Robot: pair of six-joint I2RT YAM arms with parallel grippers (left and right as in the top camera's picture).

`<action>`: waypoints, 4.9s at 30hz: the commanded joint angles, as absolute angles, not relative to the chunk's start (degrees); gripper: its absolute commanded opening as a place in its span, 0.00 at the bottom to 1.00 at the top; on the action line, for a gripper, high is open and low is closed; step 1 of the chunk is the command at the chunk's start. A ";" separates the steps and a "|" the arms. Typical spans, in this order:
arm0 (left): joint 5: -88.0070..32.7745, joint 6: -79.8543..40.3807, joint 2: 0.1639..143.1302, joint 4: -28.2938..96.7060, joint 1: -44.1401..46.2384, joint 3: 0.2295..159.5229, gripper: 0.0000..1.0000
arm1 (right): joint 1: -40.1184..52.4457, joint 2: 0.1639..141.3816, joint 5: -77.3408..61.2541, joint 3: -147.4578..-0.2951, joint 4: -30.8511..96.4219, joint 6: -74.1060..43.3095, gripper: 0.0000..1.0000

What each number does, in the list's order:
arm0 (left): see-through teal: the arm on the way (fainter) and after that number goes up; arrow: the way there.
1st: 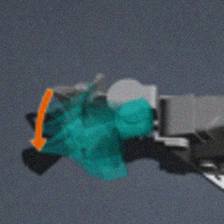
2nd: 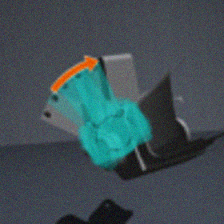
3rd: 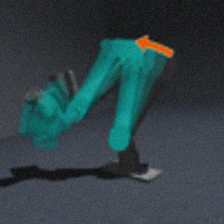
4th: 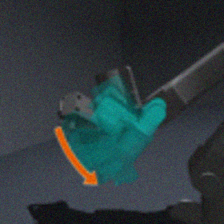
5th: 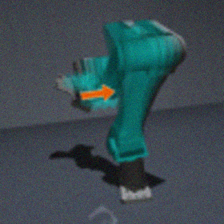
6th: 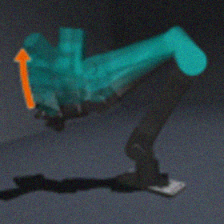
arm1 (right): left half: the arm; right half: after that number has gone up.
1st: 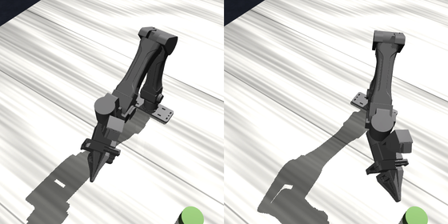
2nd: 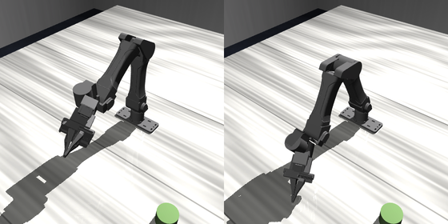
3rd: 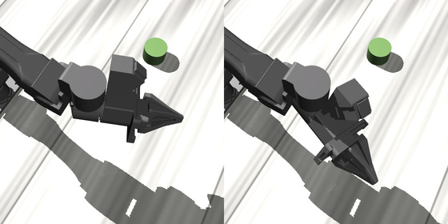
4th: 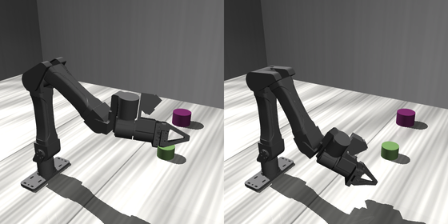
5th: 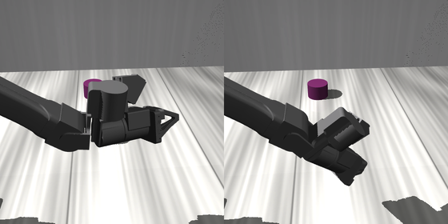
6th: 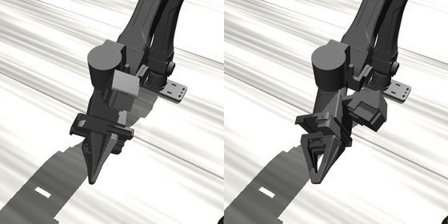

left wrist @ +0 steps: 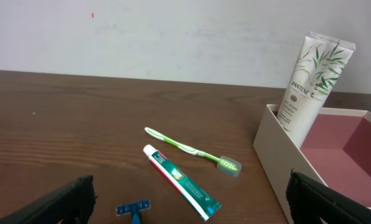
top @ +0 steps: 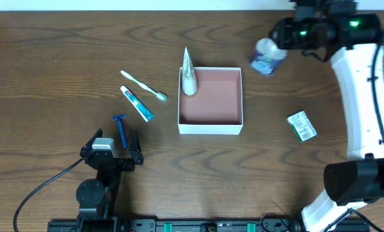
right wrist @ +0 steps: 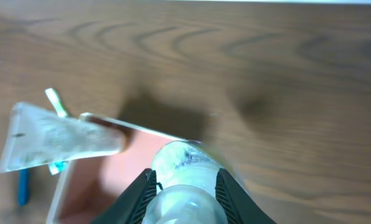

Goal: Pack container
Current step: 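Carry the soap bottle into the box beside the tube and release, then move right gripper to the soap bar package and grasp it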

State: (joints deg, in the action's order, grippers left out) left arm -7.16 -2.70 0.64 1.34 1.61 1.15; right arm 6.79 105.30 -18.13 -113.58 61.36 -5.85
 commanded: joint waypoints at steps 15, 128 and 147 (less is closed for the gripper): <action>-8.36 -1.93 0.62 3.38 1.41 0.23 0.98 | 23.38 103.92 -11.44 -114.30 58.46 -7.81 0.12; -8.38 -1.96 0.62 3.38 1.41 0.23 0.98 | 28.51 122.48 -6.46 -114.28 47.99 2.44 0.47; -8.36 -1.93 0.62 3.38 1.41 0.23 0.98 | 19.14 100.44 -6.07 -115.09 63.92 -6.55 0.65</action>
